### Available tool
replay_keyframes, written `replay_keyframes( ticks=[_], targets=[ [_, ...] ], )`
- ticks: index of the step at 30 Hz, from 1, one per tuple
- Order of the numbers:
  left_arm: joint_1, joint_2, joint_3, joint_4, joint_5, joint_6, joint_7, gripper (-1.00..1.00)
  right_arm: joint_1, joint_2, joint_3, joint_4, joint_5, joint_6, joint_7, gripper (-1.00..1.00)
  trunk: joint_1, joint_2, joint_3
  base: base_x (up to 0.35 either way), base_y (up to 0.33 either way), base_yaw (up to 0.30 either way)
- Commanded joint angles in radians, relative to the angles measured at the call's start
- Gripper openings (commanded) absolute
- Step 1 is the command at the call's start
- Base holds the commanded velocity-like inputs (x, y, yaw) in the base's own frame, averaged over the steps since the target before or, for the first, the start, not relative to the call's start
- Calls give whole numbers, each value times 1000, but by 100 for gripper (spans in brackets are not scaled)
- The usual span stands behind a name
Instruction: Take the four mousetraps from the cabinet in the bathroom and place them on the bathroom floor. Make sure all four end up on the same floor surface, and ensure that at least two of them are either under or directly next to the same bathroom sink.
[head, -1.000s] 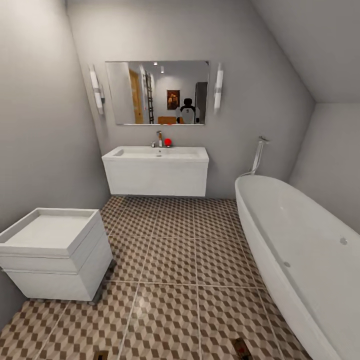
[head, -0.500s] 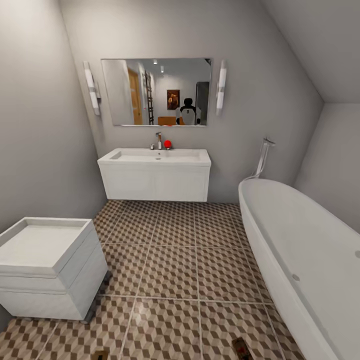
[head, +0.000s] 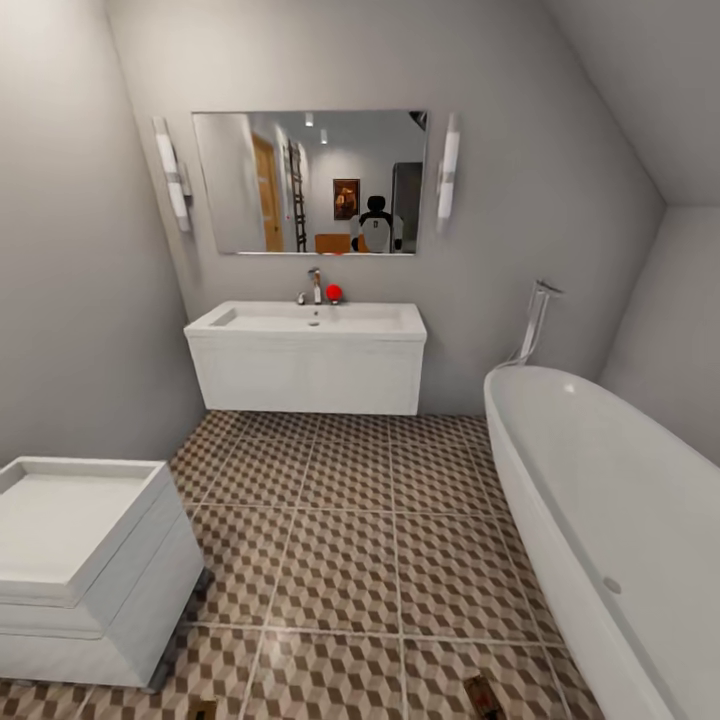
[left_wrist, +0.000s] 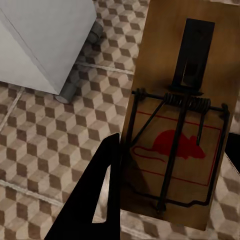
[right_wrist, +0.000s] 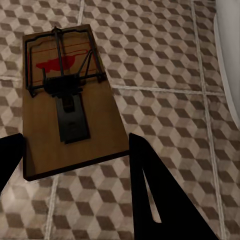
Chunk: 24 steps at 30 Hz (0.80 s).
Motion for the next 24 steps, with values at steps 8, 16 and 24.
replay_keyframes(
  ticks=[8, 16, 24],
  targets=[
    [-1, -1, -6, 3, -9, -2, 16, -100, -1, -1, 9, 1, -7, -3, -10, -100, 1, 0, -1, 307, 0, -2],
    [-1, -1, -6, 3, -9, -2, 16, -100, -1, -1, 9, 1, -7, -3, -10, -100, 1, 0, 1, 307, 0, -63],
    [-1, -1, -6, 3, -9, -2, 16, -100, 0, -2, 9, 1, -7, -4, -10, -100, 1, 0, 1, 307, 0, -6]
  ],
)
